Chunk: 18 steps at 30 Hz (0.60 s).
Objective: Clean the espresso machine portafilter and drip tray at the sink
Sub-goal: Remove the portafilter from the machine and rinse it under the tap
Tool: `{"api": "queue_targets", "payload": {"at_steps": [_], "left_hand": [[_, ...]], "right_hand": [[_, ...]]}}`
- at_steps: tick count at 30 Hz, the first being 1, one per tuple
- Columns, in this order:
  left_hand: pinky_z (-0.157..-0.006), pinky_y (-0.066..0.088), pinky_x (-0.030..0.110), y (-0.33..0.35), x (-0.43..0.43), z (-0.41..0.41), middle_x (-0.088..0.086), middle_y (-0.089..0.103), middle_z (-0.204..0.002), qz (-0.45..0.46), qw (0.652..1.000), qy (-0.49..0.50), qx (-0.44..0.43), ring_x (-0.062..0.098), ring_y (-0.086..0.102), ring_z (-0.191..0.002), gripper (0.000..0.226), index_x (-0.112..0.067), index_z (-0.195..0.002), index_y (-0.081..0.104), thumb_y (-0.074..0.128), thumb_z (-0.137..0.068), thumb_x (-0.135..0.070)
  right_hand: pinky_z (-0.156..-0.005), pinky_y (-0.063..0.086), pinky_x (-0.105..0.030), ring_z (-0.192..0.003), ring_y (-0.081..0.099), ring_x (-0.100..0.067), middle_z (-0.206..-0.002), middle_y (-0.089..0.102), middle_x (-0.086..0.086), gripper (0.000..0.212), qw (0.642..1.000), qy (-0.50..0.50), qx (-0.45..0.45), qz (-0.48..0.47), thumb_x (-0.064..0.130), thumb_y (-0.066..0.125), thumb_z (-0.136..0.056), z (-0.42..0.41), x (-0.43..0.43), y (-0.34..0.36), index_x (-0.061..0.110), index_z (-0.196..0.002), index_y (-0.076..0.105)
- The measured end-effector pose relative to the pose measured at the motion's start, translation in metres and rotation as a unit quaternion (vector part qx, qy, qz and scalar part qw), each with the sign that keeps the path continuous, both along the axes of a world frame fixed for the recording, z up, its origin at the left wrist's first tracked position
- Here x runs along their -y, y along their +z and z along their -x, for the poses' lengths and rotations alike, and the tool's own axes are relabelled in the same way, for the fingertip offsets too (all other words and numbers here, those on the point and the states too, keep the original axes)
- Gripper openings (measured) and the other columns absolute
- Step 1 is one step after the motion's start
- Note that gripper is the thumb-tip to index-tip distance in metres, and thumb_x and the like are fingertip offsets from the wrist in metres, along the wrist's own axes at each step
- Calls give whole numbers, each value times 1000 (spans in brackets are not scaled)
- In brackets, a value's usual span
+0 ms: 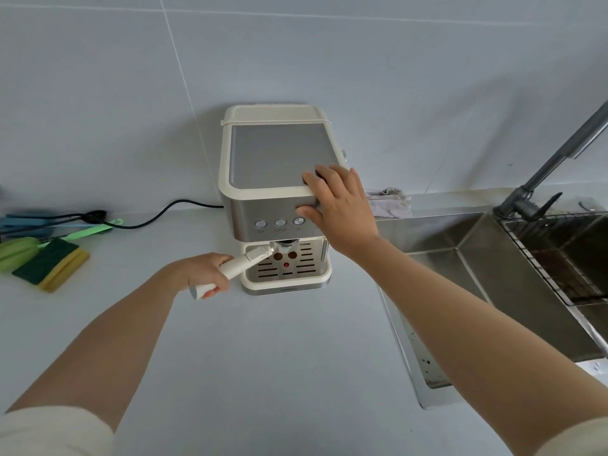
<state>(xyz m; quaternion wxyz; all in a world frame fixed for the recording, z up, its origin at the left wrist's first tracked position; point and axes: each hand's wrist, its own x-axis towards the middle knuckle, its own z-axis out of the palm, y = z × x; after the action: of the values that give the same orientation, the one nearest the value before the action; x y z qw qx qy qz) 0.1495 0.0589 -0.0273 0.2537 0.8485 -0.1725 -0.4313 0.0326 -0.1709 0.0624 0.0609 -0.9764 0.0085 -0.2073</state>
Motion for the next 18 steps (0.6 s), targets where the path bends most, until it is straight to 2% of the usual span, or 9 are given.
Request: {"api": "queue_targets", "payload": {"at_steps": [7, 11, 15, 18], "left_hand": [[-41, 38, 20, -26, 2, 58, 9, 49, -64, 35, 996, 72, -43, 16, 44, -40, 41, -15, -110, 47, 51, -75, 6], [-41, 36, 19, -35, 10, 97, 6, 49, -62, 34, 996, 68, -42, 13, 43, -36, 29, -18, -95, 45, 51, -74, 1], [-43, 35, 18, -40, 19, 127, 5, 48, -63, 31, 997, 50, -39, 13, 44, -36, 24, -18, -87, 43, 49, -72, -1], [-45, 35, 20, -39, 30, 141, 3, 48, -63, 39, 998, 48, -32, 12, 45, -35, 23, -22, -80, 40, 48, -71, -2]], "right_hand": [[-112, 21, -46, -128, 38, -35, -134, 48, -14, 51, 1000, -2, 9, -15, 38, 51, -90, 1, -1, 0, 6, -130, 50], [-112, 18, -46, -129, 35, -35, -135, 47, -14, 51, 999, -3, 10, -30, 38, 53, -90, 0, -2, -1, 7, -130, 49], [-109, 26, -47, -127, 36, -37, -133, 49, -15, 49, 998, 5, 29, -61, 34, 57, -88, 1, -3, -2, 6, -128, 51], [-111, 23, -41, -134, 26, -36, -139, 43, -12, 49, 995, 2, 27, -96, 32, 54, -91, 3, -5, -3, 8, -132, 46]]}}
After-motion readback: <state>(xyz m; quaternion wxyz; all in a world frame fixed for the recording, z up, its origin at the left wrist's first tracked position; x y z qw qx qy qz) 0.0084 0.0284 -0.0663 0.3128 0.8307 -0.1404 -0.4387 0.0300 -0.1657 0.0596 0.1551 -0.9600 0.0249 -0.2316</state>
